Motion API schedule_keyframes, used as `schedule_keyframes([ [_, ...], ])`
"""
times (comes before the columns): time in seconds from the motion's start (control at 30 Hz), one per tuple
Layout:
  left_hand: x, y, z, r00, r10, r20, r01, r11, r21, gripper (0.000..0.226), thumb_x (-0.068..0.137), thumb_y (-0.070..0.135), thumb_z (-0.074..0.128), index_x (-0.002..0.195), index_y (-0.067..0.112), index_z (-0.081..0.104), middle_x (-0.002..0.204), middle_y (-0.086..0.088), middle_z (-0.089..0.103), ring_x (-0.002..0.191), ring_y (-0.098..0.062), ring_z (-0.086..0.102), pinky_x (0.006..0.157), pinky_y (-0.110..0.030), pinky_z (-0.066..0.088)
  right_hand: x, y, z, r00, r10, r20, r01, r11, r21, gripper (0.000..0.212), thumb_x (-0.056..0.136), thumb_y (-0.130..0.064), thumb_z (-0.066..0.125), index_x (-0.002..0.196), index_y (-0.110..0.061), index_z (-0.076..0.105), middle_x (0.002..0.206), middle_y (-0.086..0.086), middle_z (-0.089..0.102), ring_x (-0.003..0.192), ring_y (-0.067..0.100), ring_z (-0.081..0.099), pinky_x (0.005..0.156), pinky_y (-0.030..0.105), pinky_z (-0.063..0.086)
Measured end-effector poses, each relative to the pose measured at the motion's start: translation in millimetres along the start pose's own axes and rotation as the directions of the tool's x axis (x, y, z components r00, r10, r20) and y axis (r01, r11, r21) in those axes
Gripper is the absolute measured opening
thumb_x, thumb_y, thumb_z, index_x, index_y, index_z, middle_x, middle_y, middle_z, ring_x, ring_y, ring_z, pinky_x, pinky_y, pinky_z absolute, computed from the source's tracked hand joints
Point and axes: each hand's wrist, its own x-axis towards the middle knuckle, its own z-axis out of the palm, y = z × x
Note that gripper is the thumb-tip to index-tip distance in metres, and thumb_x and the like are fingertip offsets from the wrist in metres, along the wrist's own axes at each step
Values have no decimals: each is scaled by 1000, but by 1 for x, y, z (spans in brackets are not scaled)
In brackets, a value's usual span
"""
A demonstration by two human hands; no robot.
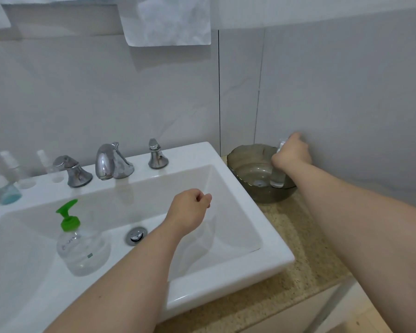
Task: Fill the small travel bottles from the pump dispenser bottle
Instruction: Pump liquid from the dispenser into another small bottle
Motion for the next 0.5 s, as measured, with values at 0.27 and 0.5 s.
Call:
schedule_keyframes([
  [0.27,-1,-3,0,1000,2,-9,-2,1000,-9,37,106,31,53,74,14,57,95,6,72,66,-10,51,62,-28,39,-4,-5,-4,998,-56,-12,55,998,-44,53,88,-14,66,134,-10,40,132,20,51,119,42,57,93,46,54],
  [0.5,-3,-3,-1,1000,-20,-18,20,1000,-10,35,106,30,52,77,11,61,92,5,70,66,-11,51,62,-28,40,-10,-12,-7,970,-207,-130,161,940,-301,58,85,-23,71,134,-14,41,134,18,47,124,38,48,84,40,44],
])
